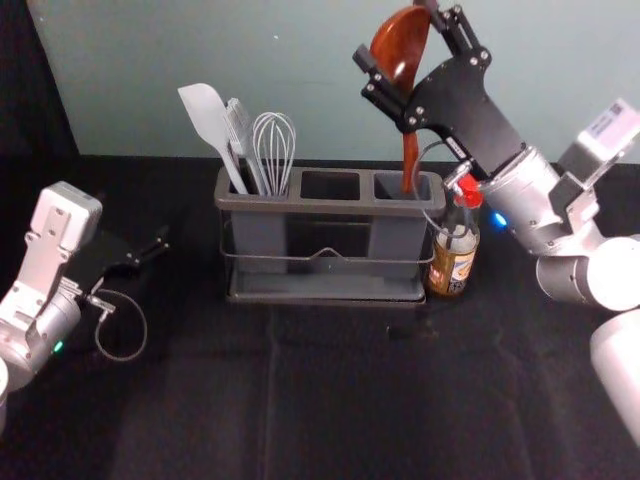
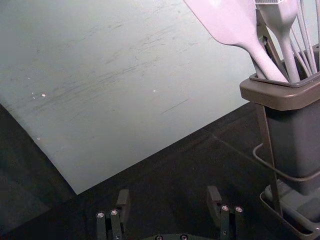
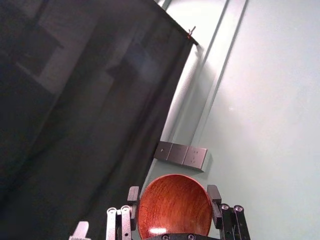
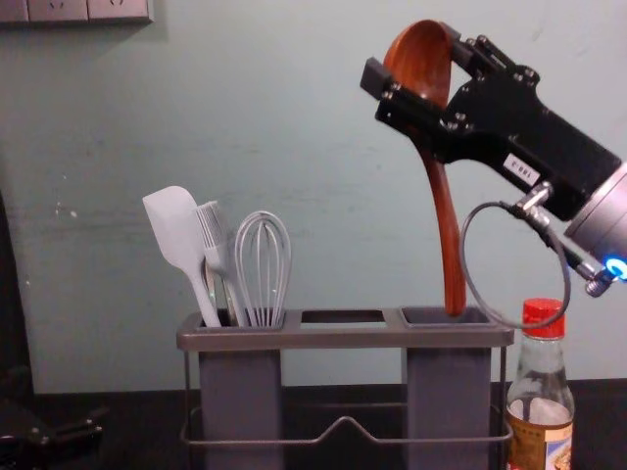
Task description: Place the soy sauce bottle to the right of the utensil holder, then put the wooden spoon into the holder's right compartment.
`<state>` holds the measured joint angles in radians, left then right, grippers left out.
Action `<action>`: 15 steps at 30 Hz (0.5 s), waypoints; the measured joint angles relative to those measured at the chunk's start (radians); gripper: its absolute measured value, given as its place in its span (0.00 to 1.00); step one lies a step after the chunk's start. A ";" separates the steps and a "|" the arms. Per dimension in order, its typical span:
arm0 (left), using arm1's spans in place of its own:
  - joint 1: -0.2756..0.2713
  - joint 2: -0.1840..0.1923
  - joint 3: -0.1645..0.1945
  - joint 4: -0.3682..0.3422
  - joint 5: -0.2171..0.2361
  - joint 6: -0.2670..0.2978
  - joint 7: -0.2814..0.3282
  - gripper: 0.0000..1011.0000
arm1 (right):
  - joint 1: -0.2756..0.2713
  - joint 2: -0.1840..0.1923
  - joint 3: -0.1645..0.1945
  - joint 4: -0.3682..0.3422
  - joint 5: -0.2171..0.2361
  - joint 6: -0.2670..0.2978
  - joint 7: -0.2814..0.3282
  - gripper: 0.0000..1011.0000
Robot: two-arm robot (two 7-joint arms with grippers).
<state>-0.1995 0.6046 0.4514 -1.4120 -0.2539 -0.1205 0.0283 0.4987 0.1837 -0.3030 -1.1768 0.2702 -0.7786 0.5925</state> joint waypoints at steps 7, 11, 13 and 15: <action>0.000 0.000 0.000 0.000 0.000 0.000 0.000 0.99 | 0.014 -0.012 0.000 0.055 -0.010 -0.054 0.014 0.83; 0.000 0.000 0.000 0.000 0.000 0.000 0.000 0.99 | 0.014 -0.014 0.003 0.077 -0.017 -0.068 0.016 0.83; 0.000 0.000 0.000 0.000 0.000 0.000 0.000 0.99 | 0.012 -0.016 0.004 0.088 -0.019 -0.075 0.020 0.83; 0.000 0.000 0.000 0.000 0.000 0.000 0.000 0.99 | 0.010 -0.017 0.005 0.096 -0.020 -0.079 0.020 0.83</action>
<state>-0.1995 0.6046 0.4514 -1.4120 -0.2539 -0.1205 0.0283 0.5085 0.1663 -0.2977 -1.0811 0.2507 -0.8575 0.6128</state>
